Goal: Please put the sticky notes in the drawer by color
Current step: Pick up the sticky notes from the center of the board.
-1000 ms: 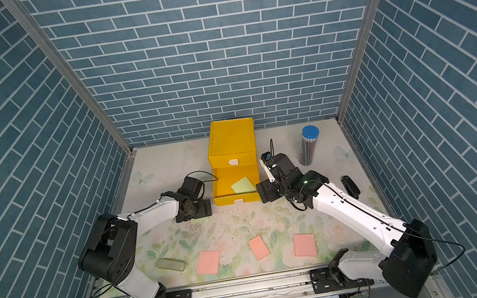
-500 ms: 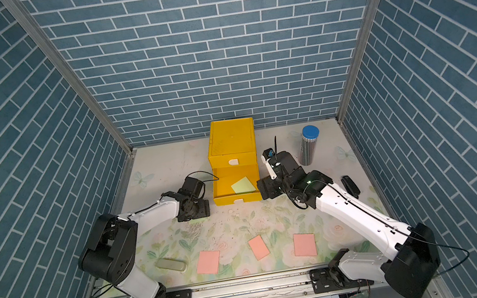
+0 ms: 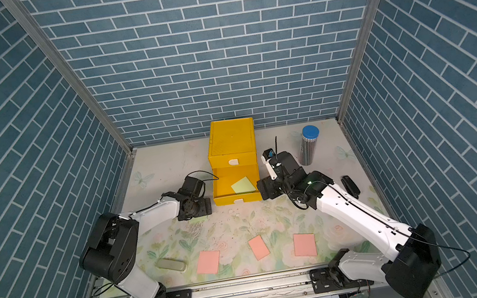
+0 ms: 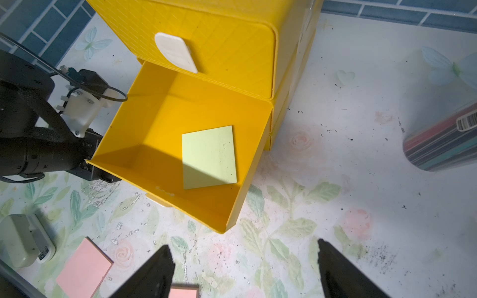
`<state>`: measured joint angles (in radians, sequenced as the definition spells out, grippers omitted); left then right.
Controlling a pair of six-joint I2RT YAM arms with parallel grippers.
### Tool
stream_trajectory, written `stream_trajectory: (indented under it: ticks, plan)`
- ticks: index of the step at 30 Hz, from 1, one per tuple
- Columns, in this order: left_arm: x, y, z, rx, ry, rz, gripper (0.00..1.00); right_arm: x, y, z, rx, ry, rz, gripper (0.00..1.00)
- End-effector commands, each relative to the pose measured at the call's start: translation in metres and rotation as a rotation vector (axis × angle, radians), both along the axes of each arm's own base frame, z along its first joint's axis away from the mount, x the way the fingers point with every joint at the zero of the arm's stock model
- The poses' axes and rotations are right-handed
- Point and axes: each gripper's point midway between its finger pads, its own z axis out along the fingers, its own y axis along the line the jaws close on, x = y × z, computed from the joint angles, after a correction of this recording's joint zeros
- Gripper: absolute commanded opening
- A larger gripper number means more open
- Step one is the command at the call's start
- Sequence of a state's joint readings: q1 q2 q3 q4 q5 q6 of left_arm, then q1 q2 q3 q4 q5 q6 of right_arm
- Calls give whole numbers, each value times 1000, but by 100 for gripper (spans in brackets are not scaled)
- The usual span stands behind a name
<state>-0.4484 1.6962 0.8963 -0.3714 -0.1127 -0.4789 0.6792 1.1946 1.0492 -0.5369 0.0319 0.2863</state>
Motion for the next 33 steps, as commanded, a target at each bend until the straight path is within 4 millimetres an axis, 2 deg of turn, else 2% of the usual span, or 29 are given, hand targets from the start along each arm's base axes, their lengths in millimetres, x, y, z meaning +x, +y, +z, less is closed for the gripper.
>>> stream_trajectory:
  ticks: [1,8,17,21,26,33]
  plan:
    - [-61,31,-51,128,252,-11,95,0,0,6,6,-32,25,89]
    - [-67,24,-60,86,276,-30,77,1,-1,11,7,-51,23,89]
    - [-62,33,-56,144,262,-9,76,-3,-6,13,8,-66,14,89]
    - [-50,26,-42,109,209,-7,75,-3,-6,11,10,-62,13,89]
    - [-33,17,-14,73,131,-6,75,-4,-4,9,19,-57,21,89]
    - [-25,13,5,50,85,-7,76,-3,-5,7,11,-56,19,89]
